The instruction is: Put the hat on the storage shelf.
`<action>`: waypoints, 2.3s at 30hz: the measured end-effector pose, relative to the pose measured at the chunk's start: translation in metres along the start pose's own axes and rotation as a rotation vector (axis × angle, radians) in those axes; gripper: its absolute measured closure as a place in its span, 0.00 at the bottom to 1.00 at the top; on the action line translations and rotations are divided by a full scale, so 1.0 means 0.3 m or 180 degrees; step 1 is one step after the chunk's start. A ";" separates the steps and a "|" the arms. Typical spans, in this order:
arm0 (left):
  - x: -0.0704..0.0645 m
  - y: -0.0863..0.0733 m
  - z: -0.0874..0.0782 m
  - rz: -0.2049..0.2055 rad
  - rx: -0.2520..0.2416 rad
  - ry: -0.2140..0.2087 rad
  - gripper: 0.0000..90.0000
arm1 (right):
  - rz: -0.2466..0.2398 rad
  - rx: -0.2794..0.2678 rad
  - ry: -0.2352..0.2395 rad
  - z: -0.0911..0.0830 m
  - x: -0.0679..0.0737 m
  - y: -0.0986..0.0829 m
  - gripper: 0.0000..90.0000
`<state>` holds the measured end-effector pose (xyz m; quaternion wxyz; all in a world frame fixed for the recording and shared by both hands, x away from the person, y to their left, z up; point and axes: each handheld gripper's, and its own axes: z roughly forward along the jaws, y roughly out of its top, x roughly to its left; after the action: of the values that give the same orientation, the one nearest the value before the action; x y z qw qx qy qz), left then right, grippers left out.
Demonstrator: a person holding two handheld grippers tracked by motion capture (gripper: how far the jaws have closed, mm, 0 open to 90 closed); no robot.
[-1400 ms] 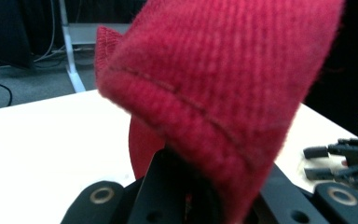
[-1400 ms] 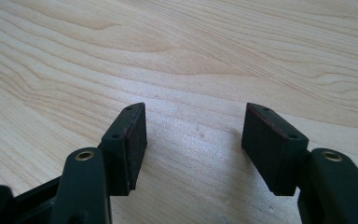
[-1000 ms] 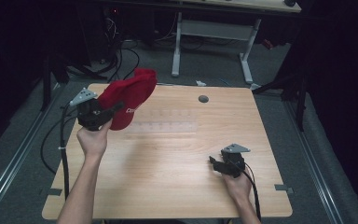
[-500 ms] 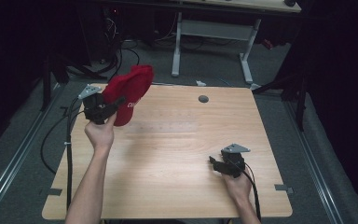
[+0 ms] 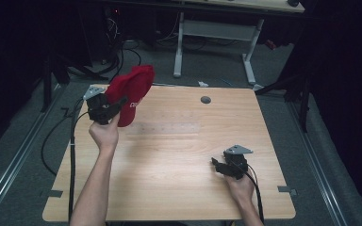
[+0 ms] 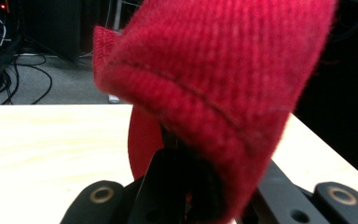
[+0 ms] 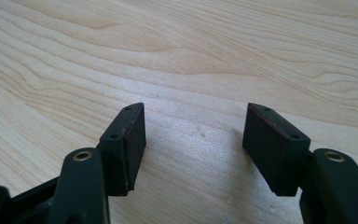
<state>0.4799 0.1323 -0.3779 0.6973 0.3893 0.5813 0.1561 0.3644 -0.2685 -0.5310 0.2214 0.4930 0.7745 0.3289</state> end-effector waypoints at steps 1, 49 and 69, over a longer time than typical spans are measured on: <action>0.001 0.001 -0.001 0.0003 -0.0004 0.0008 0.95 | 0.0001 0.0000 -0.0001 0.000 0.000 0.000 0.44; -0.026 -0.031 0.078 -0.0848 -0.0023 0.0170 0.94 | -0.0005 -0.0001 0.0000 0.000 0.000 0.000 0.44; 0.103 -0.080 0.000 -0.0453 -0.0011 0.0425 0.94 | -0.0008 0.0003 0.0006 0.000 0.001 0.000 0.43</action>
<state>0.4829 0.1376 -0.4167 0.6670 0.3345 0.6523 0.1328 0.3643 -0.2682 -0.5310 0.2208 0.4919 0.7755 0.3286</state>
